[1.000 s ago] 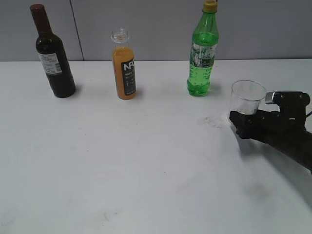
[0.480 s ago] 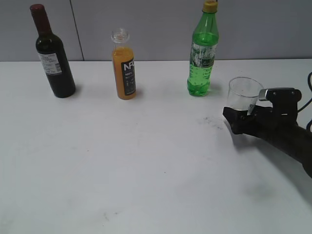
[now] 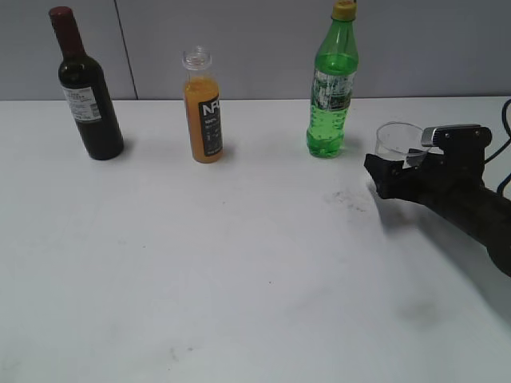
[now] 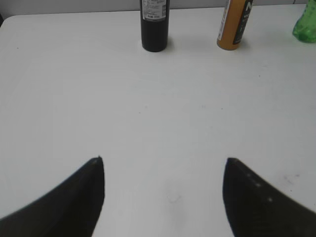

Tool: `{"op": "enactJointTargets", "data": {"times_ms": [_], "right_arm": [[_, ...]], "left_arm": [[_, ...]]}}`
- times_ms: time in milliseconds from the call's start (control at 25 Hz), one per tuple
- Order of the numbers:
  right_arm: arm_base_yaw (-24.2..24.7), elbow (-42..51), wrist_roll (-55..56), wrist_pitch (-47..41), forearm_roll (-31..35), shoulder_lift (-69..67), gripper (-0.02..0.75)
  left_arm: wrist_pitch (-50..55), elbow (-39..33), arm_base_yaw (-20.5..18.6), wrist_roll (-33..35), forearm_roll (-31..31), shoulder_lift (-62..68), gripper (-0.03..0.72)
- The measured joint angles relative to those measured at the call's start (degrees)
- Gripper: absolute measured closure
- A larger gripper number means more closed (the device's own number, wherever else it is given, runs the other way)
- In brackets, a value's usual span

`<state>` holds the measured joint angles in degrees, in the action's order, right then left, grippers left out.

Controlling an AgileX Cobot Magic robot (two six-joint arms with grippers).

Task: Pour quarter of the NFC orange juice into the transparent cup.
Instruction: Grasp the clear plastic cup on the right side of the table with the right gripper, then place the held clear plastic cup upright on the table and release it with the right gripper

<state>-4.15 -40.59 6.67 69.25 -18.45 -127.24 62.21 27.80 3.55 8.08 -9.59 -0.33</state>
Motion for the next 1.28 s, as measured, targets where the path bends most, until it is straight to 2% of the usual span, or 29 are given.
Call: {"op": "enactJointTargets", "data": {"times_ms": [320,560,800,1040,1280], "right_arm": [[0.0,-0.2,-0.4,-2.2,-0.7,0.0,0.088],[0.0,-0.4,-0.6,-2.3,-1.0,-0.3,0.188],[0.0,-0.1,-1.3,-0.5,-3.3,-0.5,0.197],[0.0,2.9,-2.8,-0.4,-12.1,3.0,0.197],[0.0,2.6,-3.0,-0.3,-30.7,6.0,0.198]], "left_arm": [[0.0,0.0,0.0,0.0,0.0,0.0,0.119],[0.0,0.0,0.0,0.0,0.0,0.0,0.119],[0.0,0.0,0.0,0.0,0.0,0.0,0.119],[0.0,0.0,0.0,0.0,0.0,0.0,0.119],[0.0,0.0,0.0,0.0,0.0,0.0,0.119]]}}
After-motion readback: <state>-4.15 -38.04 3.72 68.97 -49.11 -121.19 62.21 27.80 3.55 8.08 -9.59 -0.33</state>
